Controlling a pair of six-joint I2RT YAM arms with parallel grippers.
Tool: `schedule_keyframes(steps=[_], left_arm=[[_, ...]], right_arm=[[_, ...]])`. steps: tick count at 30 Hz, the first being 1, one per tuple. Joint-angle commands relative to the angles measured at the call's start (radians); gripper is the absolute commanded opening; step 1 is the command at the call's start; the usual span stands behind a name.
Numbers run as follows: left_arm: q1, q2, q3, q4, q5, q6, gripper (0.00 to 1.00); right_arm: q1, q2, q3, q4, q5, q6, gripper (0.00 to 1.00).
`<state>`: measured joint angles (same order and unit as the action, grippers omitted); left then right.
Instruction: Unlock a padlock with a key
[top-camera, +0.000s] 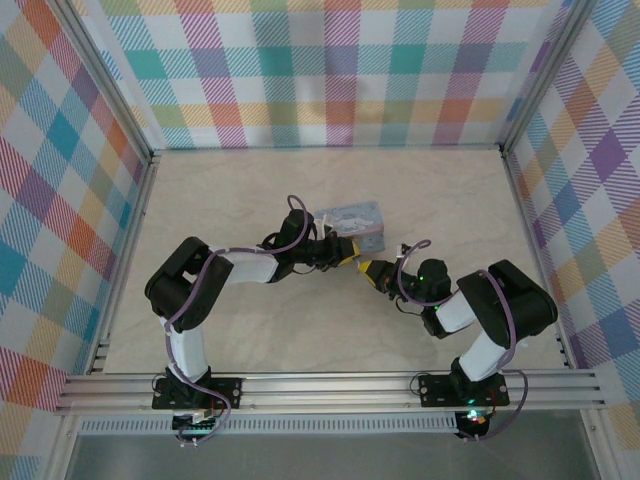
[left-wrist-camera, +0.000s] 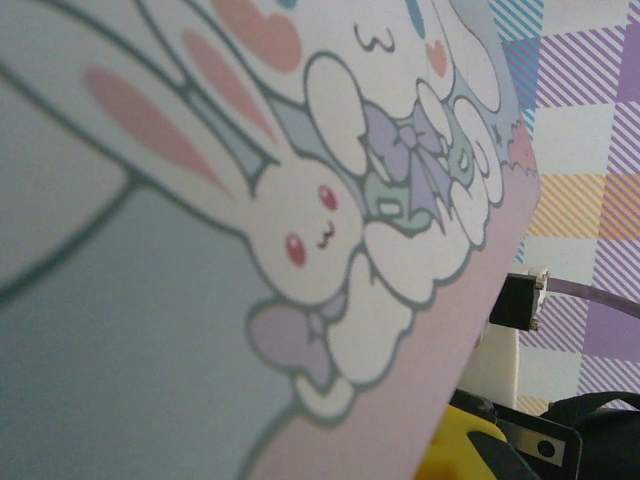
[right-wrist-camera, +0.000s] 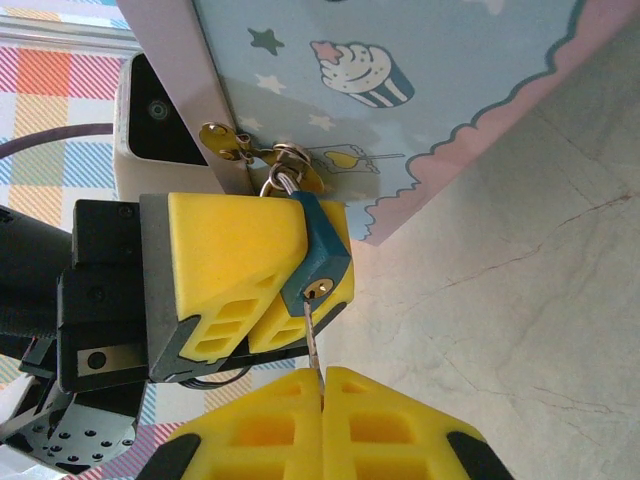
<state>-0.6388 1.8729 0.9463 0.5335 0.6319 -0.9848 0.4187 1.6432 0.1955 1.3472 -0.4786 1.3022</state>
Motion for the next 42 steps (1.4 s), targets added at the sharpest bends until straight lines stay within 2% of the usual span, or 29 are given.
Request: schedule_keyframes(steps=[1,26,42], left_arm=[[0.01,0.008,-0.014,0.061,0.037,-0.031,0.05],[0.009,0.009,-0.031,0.144,0.098,-0.054,0.04],[0.004,0.005,-0.046,0.256,0.124,-0.086,0.01]], right_arm=[[0.0,-0.008,0.007,0.06,0.01,0.002,0.0],[-0.021,0.004,0.066,0.059,-0.009,0.033,0.0],[-0.041,0.105,0.088,0.06,0.039,0.296,0.0]])
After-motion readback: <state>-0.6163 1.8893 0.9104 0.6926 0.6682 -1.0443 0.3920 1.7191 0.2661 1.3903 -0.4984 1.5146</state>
